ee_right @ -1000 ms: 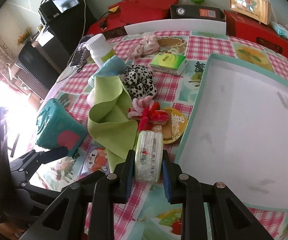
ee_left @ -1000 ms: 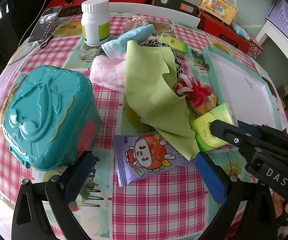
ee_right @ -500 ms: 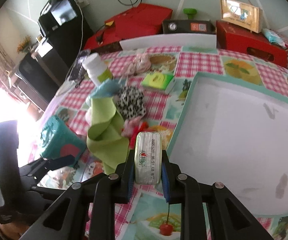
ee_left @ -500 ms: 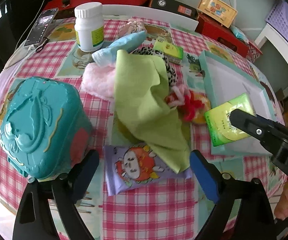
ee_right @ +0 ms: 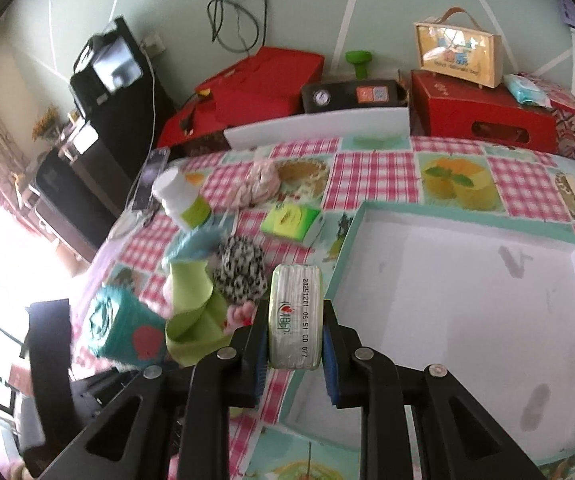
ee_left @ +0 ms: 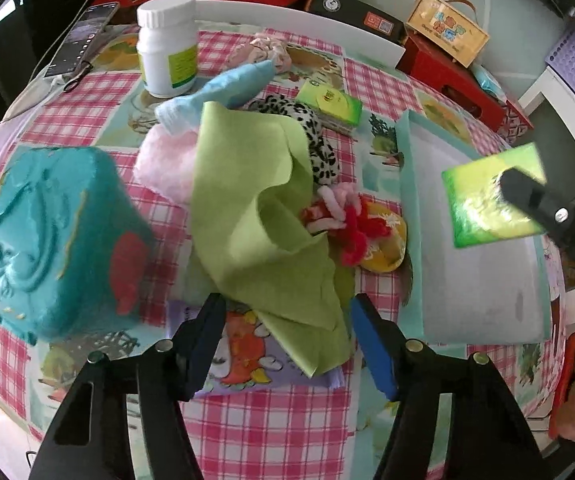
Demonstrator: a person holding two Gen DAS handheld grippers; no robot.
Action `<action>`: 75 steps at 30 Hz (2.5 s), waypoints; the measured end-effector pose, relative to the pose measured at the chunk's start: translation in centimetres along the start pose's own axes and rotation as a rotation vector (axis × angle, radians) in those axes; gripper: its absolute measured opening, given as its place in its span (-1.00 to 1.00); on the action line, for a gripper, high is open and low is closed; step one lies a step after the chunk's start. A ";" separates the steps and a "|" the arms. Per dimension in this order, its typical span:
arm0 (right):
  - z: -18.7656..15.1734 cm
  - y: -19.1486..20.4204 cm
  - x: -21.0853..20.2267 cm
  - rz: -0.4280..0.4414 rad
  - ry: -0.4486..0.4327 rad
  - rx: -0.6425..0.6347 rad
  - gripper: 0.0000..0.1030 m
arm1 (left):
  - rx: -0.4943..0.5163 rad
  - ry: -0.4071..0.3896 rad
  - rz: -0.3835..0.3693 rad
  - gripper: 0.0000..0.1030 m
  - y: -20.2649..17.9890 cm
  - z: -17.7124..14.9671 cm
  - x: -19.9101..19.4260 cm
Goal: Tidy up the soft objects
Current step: 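Grasp the light green cloth with the left tool while the right holds the wipe pack, then carry cloth and wipe pack into the white tray and open both tools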
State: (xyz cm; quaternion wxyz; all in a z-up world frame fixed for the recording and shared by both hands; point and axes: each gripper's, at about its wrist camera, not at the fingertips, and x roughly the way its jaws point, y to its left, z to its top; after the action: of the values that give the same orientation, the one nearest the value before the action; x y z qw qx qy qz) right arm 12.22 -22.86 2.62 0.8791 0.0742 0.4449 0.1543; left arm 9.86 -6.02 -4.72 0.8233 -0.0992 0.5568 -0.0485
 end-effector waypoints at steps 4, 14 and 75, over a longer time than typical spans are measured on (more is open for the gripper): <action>0.2 -0.8 -0.6 0.003 -0.033 0.012 -0.53 | -0.003 0.003 0.028 0.09 -0.7 0.8 1.2; -0.5 -2.9 -0.9 0.016 -0.045 0.045 -0.53 | 0.052 -0.023 0.125 -0.32 -1.7 1.3 3.0; -2.0 -17.5 -7.1 -0.464 -0.159 0.295 -0.53 | 0.425 -0.295 -0.179 -0.80 -19.2 4.2 -0.7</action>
State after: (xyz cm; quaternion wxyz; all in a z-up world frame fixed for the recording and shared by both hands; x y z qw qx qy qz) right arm 10.26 -41.75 2.18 0.9027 0.1093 0.3974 -0.1237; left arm 14.03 -24.15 1.59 0.8903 0.0211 0.3971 -0.2218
